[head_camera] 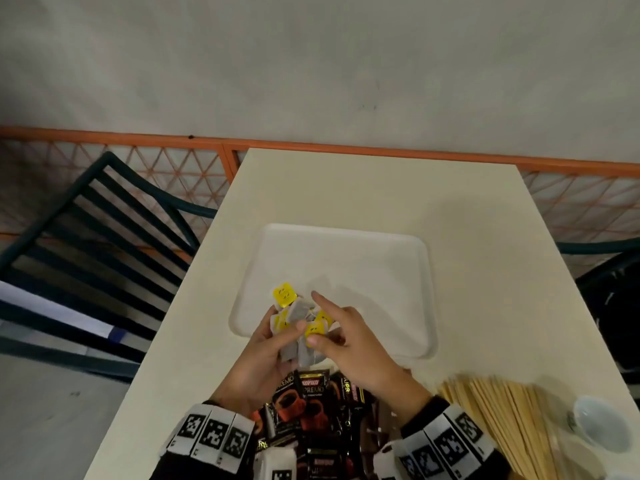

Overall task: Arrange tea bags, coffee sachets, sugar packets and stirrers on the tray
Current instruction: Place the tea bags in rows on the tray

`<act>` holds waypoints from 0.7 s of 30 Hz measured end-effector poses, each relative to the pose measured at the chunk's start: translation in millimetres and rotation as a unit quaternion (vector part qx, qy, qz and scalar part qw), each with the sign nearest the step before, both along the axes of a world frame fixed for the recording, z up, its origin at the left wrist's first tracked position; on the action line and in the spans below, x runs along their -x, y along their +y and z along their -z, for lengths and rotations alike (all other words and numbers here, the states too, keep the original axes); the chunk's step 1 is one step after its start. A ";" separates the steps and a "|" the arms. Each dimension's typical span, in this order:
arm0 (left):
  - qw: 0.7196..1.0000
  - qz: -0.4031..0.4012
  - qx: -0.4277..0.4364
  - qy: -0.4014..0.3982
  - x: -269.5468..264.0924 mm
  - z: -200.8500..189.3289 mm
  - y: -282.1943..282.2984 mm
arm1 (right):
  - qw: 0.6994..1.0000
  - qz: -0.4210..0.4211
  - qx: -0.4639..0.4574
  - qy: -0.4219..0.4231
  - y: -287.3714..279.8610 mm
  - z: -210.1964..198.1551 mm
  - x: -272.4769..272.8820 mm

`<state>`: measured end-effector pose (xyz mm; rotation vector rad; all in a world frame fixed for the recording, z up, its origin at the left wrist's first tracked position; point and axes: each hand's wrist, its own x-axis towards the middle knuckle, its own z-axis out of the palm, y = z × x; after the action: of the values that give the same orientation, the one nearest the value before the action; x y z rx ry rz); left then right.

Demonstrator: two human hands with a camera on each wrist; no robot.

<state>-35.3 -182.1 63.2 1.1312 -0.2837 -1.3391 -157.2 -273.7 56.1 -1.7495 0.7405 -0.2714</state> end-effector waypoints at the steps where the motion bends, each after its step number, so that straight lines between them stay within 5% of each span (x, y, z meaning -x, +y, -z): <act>1: 1.000 0.001 -0.006 -0.003 0.1 -0.4 -0.5 | 1.000 -0.022 0.010 0.014 -1.8 -0.4 -1.0; 6: 1.000 0.003 -0.001 0.021 -11.4 -3.2 -6.4 | 0.996 -0.072 0.047 0.032 -8.7 -12.1 -10.7; 11: 0.996 -0.037 0.043 0.063 -33.6 0.0 -14.7 | 0.997 0.070 -0.021 0.024 -18.1 -7.9 -29.6; 21: 0.995 -0.093 0.020 0.006 -80.5 22.4 -20.1 | 0.993 0.104 -0.062 -0.010 -32.4 10.9 -71.3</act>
<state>45.3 -202.2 40.8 1.0877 -0.1898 -1.1701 -86.0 -306.1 45.2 -1.5523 0.9072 -0.3749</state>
